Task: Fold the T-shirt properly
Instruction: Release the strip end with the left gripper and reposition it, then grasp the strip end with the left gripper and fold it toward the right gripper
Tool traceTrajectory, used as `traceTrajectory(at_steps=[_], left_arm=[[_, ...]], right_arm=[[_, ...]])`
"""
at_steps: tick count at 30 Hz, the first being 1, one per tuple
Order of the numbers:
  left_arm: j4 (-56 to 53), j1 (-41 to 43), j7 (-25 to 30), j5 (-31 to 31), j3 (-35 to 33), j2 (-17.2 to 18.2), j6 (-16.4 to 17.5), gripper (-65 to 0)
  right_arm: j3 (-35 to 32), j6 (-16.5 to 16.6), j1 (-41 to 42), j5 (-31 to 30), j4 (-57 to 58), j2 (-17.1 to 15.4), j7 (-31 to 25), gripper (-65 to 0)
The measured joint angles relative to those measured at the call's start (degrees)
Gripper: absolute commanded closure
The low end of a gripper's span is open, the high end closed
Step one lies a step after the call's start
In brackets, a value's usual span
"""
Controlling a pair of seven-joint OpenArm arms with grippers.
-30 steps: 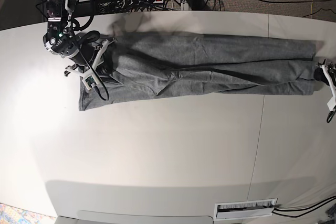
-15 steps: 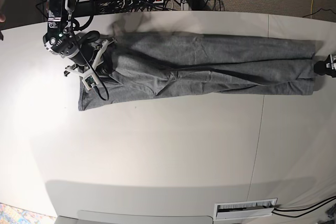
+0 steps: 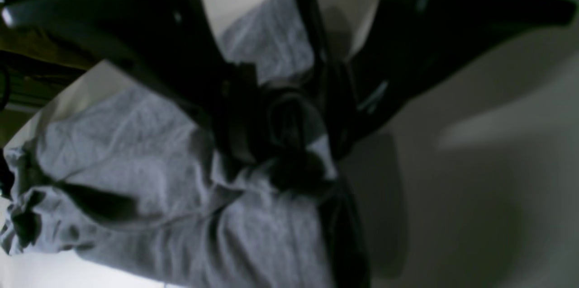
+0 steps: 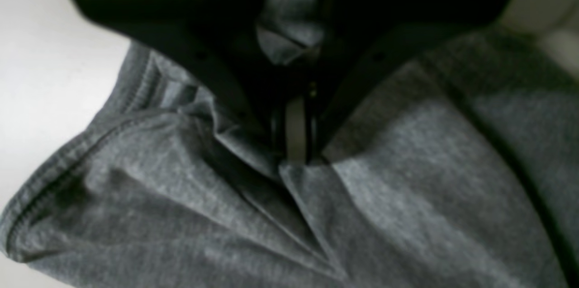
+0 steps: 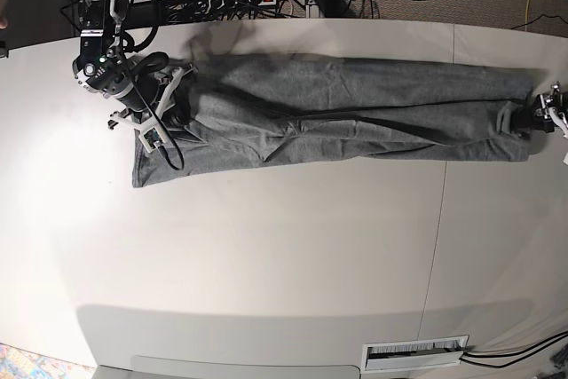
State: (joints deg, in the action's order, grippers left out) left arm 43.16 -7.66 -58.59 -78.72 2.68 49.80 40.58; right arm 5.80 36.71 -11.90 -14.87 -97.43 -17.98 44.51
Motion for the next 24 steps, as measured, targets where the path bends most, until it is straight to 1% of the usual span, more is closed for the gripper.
traceTrajectory(at_steps=[1, 2, 3, 4, 6, 7, 9, 11, 13, 18, 24], left_arm=[[0.0, 0.0, 0.2, -0.1, 0.0, -0.3, 0.0, -25.4], [0.0, 0.0, 0.2, -0.3, 0.0, -0.4, 0.0, -23.4], [0.0, 0.0, 0.3, -0.2, 0.0, -0.5, 0.0, -19.9], [0.0, 0.0, 0.3, -0.2, 0.0, -0.6, 0.0, -15.2], [0.0, -0.1, -0.9, -0.3, 0.0, -0.8, -0.2, -2.7], [0.0, -0.1, -2.5, -1.9, 0.0, -0.7, -0.2, 0.0], [0.0, 0.0, -7.6, -6.5, -0.2, -0.7, -0.5, 0.0], [0.0, -0.4, -12.6, -7.1, -0.3, -0.7, -0.4, 0.0], [0.7, -1.5, -14.9, -6.0, -0.3, -0.7, -0.4, 0.0], [6.4, -1.6, -15.1, -4.7, -0.4, -0.8, -0.7, 0.0], [19.6, -1.7, -15.0, -4.7, -0.5, -1.4, -0.7, 0.0]], right_arm=[[0.0, 0.0, 0.0, 0.0, 0.0, 0.0, 0.0, 0.0], [0.0, 0.0, 0.0, 0.0, 0.0, -0.1, 0.0, 0.0], [0.0, 0.0, 0.0, 0.0, 0.0, -0.1, 0.0, 0.0], [0.0, 0.0, 0.0, 0.0, 0.0, -0.1, 0.0, 0.0], [0.0, 0.0, 0.0, 0.0, 0.0, -0.1, 0.0, 0.0], [0.0, 0.0, 0.0, 0.0, 0.0, -0.1, 0.0, 0.0], [0.0, 0.0, 0.0, 0.0, 0.0, -0.1, -0.3, 0.0], [0.0, 0.0, 0.0, 0.1, 0.0, -0.1, -0.4, 0.0], [0.0, 0.0, 0.0, 0.1, 0.0, -0.1, -0.4, 0.0], [0.0, 0.0, 0.0, 0.2, 0.0, -0.1, -0.5, 0.0], [0.0, 0.0, 0.0, 0.5, 0.0, -0.1, -0.7, 0.0]])
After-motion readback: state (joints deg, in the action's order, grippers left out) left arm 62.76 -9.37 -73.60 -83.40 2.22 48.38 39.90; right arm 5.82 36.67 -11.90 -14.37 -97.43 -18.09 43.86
